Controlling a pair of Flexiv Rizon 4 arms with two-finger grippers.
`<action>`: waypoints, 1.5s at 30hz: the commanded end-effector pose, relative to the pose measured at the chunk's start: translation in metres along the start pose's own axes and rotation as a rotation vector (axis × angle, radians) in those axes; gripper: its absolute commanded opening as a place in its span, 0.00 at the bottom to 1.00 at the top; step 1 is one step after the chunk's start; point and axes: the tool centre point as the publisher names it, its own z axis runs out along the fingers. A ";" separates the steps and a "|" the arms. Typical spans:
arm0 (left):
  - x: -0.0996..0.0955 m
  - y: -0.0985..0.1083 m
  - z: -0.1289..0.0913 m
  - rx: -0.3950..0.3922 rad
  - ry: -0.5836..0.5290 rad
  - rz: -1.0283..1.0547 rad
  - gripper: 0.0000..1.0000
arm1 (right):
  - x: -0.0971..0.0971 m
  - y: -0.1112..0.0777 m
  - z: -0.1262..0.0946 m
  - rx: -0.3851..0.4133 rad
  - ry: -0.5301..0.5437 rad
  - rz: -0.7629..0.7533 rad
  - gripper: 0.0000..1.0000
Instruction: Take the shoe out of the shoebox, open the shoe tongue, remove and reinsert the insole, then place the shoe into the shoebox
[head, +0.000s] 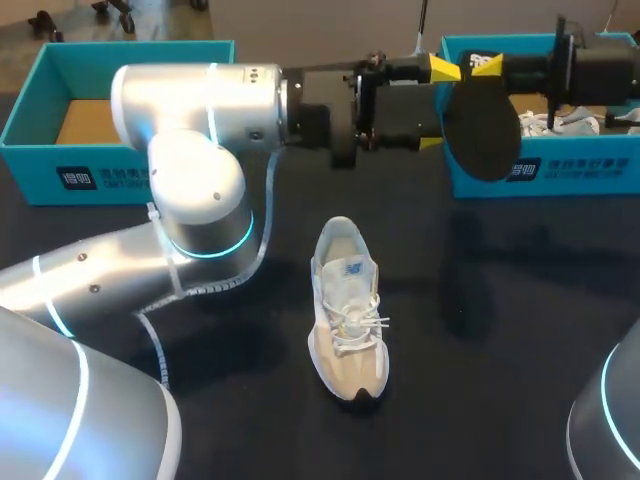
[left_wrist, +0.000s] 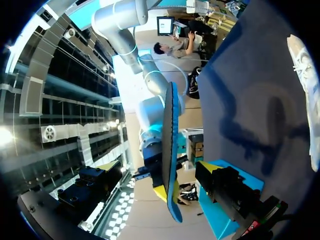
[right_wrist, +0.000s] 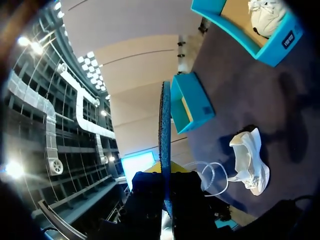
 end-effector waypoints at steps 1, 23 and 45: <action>0.004 -0.001 0.011 -0.001 -0.009 -0.002 1.00 | -0.001 0.009 0.009 0.012 -0.002 0.000 0.00; 0.017 0.001 0.018 0.012 0.018 -0.013 0.00 | -0.001 0.007 0.018 0.050 0.013 0.002 0.00; 0.012 0.005 -0.002 0.002 0.025 -0.079 0.00 | -0.021 -0.016 -0.026 0.096 0.089 -0.311 1.00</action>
